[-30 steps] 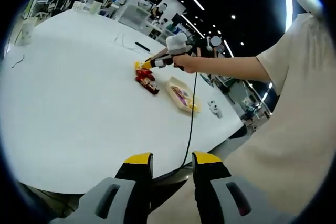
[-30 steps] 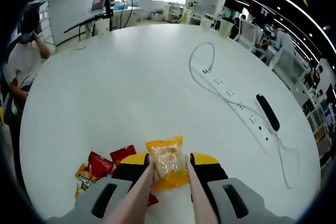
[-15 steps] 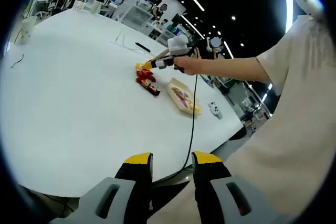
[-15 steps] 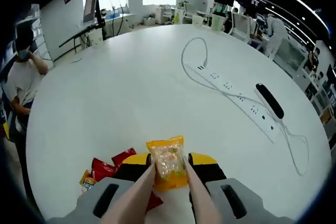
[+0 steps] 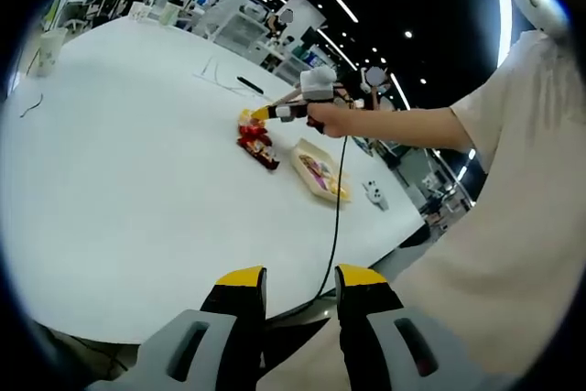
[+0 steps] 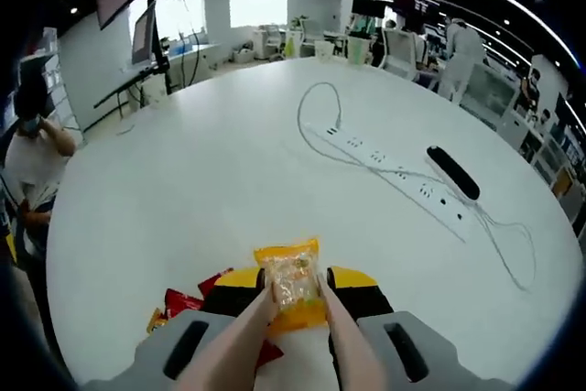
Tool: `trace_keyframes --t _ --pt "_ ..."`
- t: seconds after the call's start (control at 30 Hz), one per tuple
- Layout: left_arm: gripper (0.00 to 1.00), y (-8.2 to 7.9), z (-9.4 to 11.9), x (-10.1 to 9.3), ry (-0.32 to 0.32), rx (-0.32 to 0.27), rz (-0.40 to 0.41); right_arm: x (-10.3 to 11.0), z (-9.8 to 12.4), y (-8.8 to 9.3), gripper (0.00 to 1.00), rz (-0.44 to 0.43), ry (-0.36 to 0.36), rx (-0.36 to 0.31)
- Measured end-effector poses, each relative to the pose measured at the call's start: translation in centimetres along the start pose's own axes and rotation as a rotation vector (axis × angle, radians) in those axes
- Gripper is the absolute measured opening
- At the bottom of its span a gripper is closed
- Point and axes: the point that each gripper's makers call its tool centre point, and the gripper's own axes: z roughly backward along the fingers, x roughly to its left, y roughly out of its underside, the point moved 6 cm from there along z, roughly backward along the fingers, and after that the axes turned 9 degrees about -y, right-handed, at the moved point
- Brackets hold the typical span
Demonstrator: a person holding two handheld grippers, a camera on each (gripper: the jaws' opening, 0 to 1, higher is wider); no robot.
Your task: Place the target food into the container with the food tongs after gripping and lifting it, then release it inside without dropping or visibly crushing the food.
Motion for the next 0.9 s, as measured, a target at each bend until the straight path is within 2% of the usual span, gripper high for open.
trace_keyframes --t 0.23,0.5,0.73,0.9 --pt "0.29 -0.2 0.2 -1.1 0.009 -0.022 0.004 0.3 2.3 -1.6 0.26 0.011 0.057 -0.081" --pt "0.29 -0.3 -0.1 -1.9 0.031 -0.035 -0.008 0.2 3.3 -2.5 0.26 0.013 0.068 -0.121" --pt "0.29 -1.1 0.6 -1.3 0.032 -0.048 -0.037 1.7 6.8 -4.6 0.26 0.052 0.099 -0.196" --pt "0.29 -1.7 1.1 -1.4 0.041 -0.057 -0.072 2.1 8.6 -5.3 0.26 0.053 0.117 -0.228"
